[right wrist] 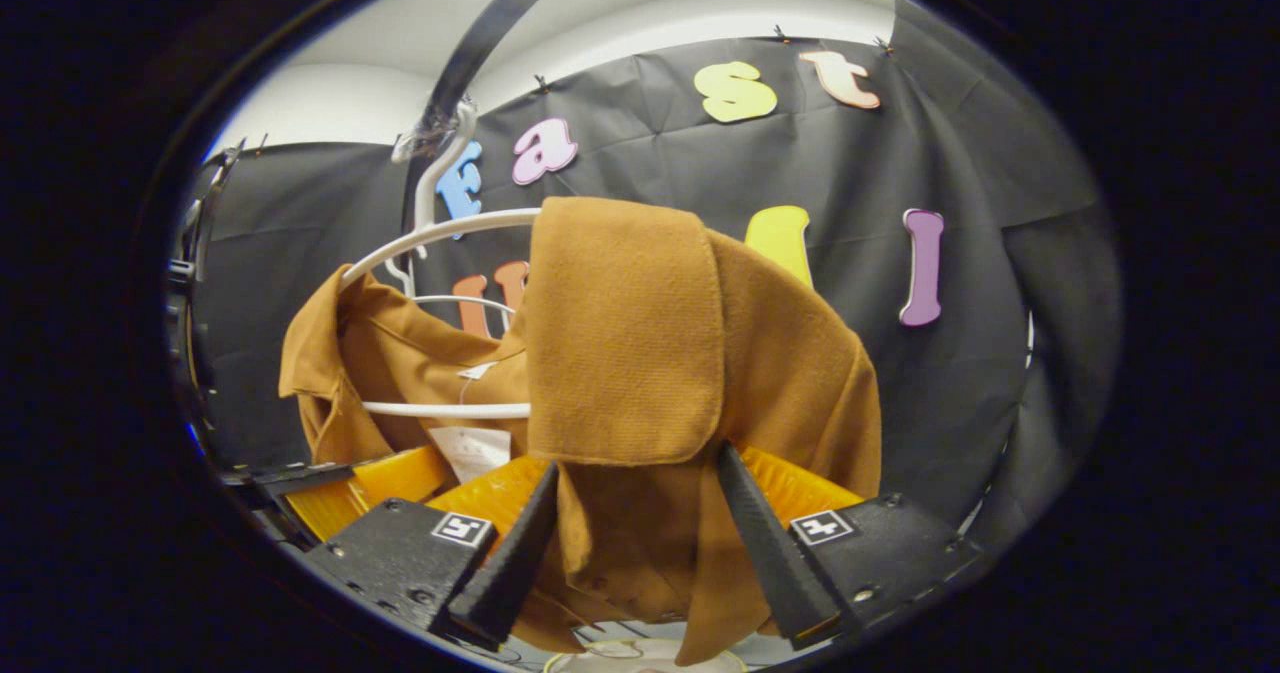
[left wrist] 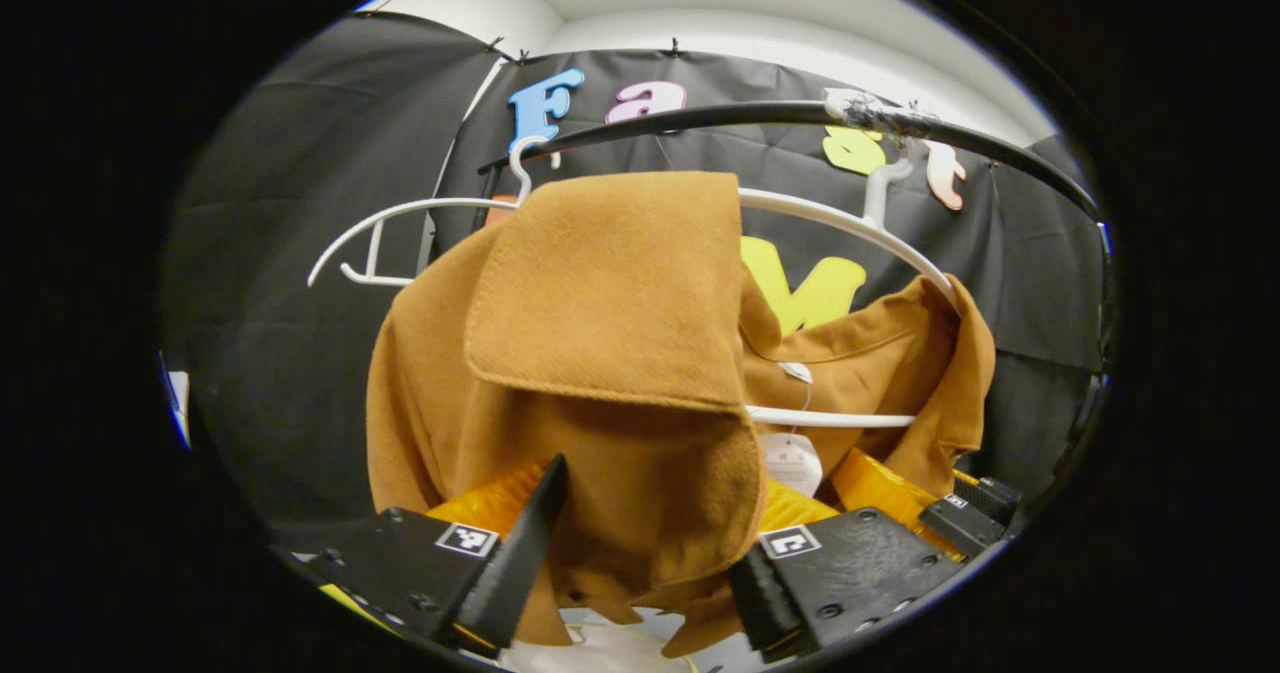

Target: Grasp the clothes on the hanger with both hands and then place them into the laundry hamper below.

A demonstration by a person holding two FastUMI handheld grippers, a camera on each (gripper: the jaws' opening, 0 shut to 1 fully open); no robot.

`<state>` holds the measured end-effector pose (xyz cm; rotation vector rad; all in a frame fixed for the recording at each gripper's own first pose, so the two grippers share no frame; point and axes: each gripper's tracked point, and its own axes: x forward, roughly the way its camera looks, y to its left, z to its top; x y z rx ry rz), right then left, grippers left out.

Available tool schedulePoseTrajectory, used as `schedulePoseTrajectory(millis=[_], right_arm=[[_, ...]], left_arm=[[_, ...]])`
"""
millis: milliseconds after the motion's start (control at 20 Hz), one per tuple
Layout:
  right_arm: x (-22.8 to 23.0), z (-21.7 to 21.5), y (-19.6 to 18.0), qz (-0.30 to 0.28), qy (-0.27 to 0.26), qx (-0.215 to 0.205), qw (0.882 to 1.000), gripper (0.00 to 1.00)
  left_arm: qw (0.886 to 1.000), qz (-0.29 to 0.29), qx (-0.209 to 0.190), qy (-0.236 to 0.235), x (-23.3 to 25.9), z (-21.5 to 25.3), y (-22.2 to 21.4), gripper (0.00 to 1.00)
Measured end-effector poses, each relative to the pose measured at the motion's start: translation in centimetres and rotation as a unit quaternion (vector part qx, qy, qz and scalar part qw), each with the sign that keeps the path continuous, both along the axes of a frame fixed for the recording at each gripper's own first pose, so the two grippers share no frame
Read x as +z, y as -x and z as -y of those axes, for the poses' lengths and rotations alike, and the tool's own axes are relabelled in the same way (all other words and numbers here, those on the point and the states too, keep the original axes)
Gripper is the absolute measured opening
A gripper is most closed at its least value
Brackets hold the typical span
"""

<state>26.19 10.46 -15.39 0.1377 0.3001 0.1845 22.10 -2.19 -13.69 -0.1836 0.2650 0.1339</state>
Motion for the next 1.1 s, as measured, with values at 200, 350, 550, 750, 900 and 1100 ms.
schedulePoseTrajectory(millis=[200,350,550,750,900,1100], right_arm=[[-0.1,3.2,0.6,0.006,0.024,-0.049,0.998,0.55],[-0.5,5.0,1.3,0.003,0.02,-0.087,0.996,0.31],[1.7,8.4,2.8,0.042,0.04,-0.148,0.987,0.12],[2.5,10.1,3.0,0.062,0.046,-0.174,0.982,0.09],[3.0,10.8,3.0,0.06,0.015,-0.171,0.983,0.1],[3.6,11.9,2.8,0.06,-0.018,-0.164,0.985,0.1]], left_arm=[[1.0,-0.003,0.02,-0.003,0.0,-1.9,0.7,0.25],[1.0,0.008,0.008,-0.004,1.2,-2.4,1.8,0.03],[0.999,0.035,0.001,-0.001,3.4,-3.7,3.1,0.02],[0.999,0.051,-0.005,0.006,5.2,-4.9,3.9,0.07],[0.998,0.055,0.0,0.018,6.1,-6.5,4.7,0.07],[0.998,0.067,0.015,0.012,7.7,-8.4,5.0,0.02]])
